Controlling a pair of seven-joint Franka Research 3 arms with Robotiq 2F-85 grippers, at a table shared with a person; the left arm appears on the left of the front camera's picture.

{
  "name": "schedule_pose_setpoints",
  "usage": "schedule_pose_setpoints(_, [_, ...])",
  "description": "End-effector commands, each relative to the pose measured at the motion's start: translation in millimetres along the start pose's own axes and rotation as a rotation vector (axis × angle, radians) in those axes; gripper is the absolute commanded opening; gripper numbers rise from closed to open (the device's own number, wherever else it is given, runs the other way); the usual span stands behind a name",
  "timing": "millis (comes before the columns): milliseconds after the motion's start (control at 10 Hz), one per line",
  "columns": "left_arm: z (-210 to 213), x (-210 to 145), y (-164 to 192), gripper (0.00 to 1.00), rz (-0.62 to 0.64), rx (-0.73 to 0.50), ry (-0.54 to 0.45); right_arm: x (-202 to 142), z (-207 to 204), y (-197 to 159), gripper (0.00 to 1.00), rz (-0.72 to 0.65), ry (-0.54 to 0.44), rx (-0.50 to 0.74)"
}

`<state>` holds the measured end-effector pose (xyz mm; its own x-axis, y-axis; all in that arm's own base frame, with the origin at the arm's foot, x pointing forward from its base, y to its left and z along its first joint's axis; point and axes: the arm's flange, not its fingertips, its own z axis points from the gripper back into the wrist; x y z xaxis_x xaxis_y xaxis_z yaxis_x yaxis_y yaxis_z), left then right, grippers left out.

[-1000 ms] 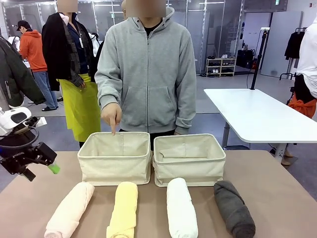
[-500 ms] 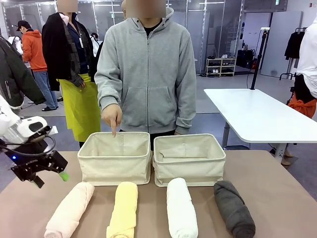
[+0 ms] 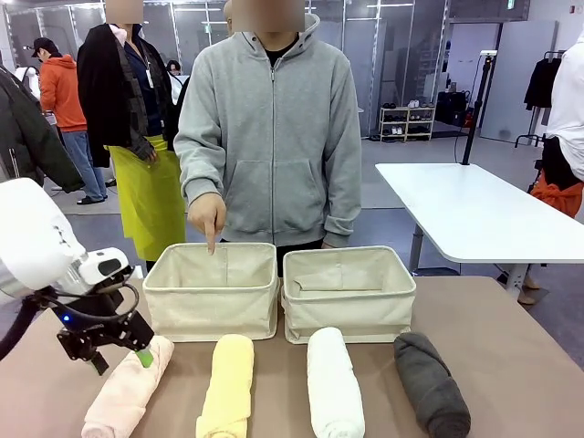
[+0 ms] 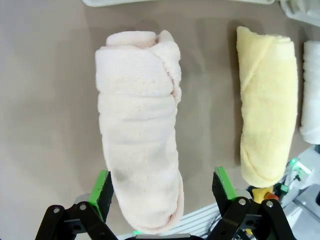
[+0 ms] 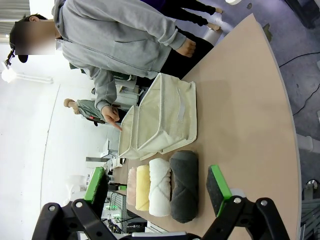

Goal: Divide the towels into two baskets.
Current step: Pick up one hotel-folded towel and place it in the Fabric basket indicated by the person.

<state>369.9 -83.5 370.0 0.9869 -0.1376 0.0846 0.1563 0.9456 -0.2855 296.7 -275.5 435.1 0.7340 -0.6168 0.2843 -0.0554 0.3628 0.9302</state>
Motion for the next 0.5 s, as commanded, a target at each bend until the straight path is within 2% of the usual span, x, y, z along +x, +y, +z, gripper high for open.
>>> schedule_pose_setpoints(0, [-41.6, -49.5, 15.2, 1.0, -0.058, 0.037, -0.05, -0.8, 2.5, 3.2, 1.0, 0.006, -0.006, 0.009])
schedule_pose_setpoints(100, [-51.8, -48.0, 17.2, 1.0, -0.074, 0.083, -0.049, -0.8, 2.5, 3.2, 1.0, 0.006, -0.006, 0.009])
schedule_pose_setpoints(400, [-69.4, -52.7, 18.9, 1.0, -0.071, 0.093, -0.002, -0.8, 2.5, 3.2, 1.0, 0.006, -0.006, 0.009])
